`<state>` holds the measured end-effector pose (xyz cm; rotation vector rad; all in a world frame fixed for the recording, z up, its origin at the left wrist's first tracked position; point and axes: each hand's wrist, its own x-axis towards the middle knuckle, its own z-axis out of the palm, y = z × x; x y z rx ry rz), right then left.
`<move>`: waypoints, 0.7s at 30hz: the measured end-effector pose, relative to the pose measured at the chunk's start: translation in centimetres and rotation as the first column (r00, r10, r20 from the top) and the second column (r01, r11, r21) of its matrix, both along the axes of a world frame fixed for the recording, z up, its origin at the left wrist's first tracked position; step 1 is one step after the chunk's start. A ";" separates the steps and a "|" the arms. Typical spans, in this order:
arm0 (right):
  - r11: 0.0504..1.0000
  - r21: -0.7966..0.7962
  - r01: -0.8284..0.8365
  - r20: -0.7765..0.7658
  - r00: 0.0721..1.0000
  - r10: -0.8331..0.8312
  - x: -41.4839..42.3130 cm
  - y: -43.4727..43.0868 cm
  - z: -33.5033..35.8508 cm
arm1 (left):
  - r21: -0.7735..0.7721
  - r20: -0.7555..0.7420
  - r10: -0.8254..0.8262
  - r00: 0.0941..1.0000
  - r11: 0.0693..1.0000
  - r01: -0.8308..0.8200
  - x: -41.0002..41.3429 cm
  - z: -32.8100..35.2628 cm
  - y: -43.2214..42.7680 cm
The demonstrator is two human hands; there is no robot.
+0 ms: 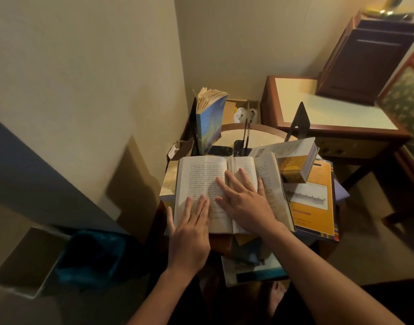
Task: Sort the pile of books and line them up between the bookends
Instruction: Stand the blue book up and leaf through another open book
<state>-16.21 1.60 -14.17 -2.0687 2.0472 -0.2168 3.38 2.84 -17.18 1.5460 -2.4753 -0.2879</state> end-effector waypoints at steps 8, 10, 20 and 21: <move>1.000 0.022 0.006 0.003 1.000 -0.006 -0.1 -0.2 0.2 | -0.026 0.091 0.021 0.996 0.999 -0.018 -2.7 2.0 -7.7; 1.000 0.030 0.007 0.003 1.000 -0.007 -0.1 -0.3 0.2 | -0.001 0.085 0.045 0.995 0.999 -0.045 -3.6 2.6 -9.6; 1.000 0.023 -0.004 0.005 1.000 0.004 -0.2 -0.4 -0.1 | -0.037 -0.013 0.145 0.989 0.989 -0.145 -1.3 0.1 -5.3; 1.000 0.027 -0.006 0.007 1.000 0.006 -0.1 -0.4 0.0 | -0.038 -0.011 0.152 0.988 0.988 -0.152 -0.9 0.0 -4.5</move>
